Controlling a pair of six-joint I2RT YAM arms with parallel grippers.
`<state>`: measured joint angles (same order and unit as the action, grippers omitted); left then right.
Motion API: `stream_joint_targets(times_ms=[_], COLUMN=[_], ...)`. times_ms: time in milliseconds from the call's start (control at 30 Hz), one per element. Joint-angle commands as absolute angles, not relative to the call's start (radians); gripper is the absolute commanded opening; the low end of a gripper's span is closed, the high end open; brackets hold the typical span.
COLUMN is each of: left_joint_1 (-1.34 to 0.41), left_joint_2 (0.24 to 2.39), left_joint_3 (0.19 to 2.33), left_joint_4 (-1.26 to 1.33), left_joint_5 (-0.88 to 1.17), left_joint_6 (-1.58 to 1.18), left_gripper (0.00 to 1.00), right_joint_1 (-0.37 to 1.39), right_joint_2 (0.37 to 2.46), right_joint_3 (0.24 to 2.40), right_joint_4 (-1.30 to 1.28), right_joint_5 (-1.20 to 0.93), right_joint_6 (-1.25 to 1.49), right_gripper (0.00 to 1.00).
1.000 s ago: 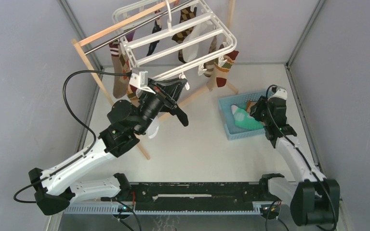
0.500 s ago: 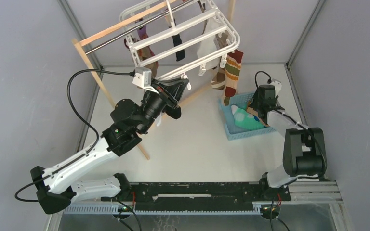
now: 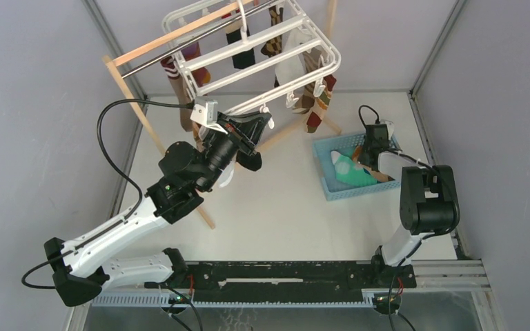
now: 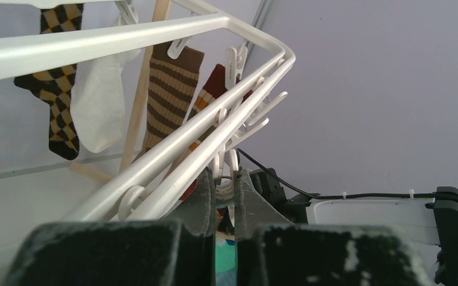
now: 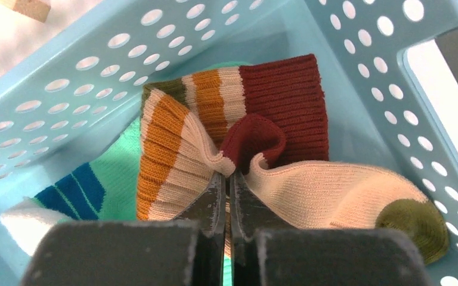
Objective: Clip the socks to the hanger
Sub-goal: Pick up the sock from the bin.
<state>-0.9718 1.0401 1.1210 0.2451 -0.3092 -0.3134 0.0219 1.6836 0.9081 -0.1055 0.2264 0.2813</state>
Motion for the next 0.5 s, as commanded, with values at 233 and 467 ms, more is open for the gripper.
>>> stream_joint_targets(times_ms=[233,467], left_joint_1=[-0.958,-0.948], left_joint_2=[1.047,1.051], left_joint_3=[1.111,1.111], left_joint_4=[0.252,0.254], left_joint_5=[-0.272,-0.263], left_joint_6=[-0.307,-0.315], left_gripper=[0.0,0.0], right_joint_1=[0.047,0.107], right_joint_2=[1.43,1.251], right_joint_3=[0.91,0.911], right_joint_4=[-0.115,-0.139], right_joint_5=[0.231,0.188], right_joint_6=[0.263,0.22], right_gripper=[0.0,0.0])
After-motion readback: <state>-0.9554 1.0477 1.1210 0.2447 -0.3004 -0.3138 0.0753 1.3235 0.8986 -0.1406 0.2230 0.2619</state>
